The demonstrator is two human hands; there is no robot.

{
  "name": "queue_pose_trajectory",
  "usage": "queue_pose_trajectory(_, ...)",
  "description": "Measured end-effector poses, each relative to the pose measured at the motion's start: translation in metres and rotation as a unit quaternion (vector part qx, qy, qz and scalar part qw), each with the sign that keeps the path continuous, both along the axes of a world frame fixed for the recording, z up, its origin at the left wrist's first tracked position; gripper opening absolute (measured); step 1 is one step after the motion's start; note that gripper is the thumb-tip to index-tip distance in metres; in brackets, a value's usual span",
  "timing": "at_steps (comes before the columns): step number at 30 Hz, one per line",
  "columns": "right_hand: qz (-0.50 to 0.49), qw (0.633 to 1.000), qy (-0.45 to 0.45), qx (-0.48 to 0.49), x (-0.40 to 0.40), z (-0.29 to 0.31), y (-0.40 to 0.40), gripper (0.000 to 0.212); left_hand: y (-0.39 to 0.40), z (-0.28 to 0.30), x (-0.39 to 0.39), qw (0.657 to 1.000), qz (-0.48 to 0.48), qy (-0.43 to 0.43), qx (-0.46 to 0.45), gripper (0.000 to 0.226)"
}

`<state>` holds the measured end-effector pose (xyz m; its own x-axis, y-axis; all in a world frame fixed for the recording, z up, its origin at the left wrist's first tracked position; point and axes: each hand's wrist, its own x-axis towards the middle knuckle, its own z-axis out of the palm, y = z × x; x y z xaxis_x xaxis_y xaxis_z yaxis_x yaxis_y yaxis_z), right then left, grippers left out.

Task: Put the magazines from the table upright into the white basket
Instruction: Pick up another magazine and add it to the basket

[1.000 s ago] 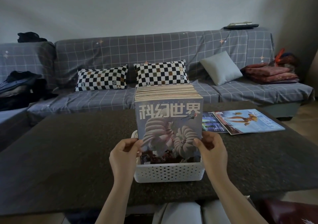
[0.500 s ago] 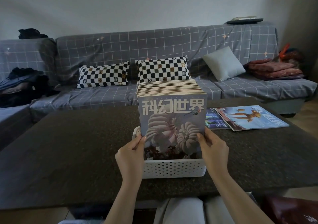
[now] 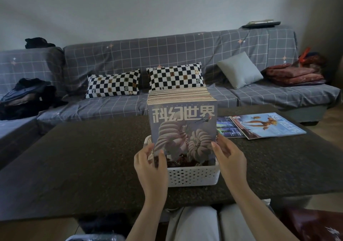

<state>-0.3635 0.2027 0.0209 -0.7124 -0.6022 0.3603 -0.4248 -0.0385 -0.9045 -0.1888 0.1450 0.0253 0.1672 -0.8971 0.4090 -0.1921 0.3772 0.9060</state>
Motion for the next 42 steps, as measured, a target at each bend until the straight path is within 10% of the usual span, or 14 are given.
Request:
queue_pose_trajectory(9, -0.043, 0.999, -0.002, 0.0, -0.041, 0.01, 0.06, 0.037, 0.053, 0.008, -0.075, 0.985, -0.155, -0.037, -0.07, 0.02)
queue_pose_trajectory(20, -0.137, 0.986, -0.02, 0.088, -0.164, -0.006, 0.111, 0.037, 0.076, 0.002, -0.243, 0.91, -0.379, -0.159, 0.05, 0.047)
queue_pose_trajectory(30, -0.173, 0.951, 0.058, 0.25, -0.28, -0.047, 0.049, 0.039, 0.001, -0.041, -0.398, 0.925, -0.253, -0.282, 0.044, 0.038)
queue_pose_trajectory(42, -0.249, 0.874, 0.136, 0.394, -0.328, -0.077, -0.017, 0.067, -0.14, -0.078, -0.487, 0.818, -0.235, -0.525, 0.019, 0.063)
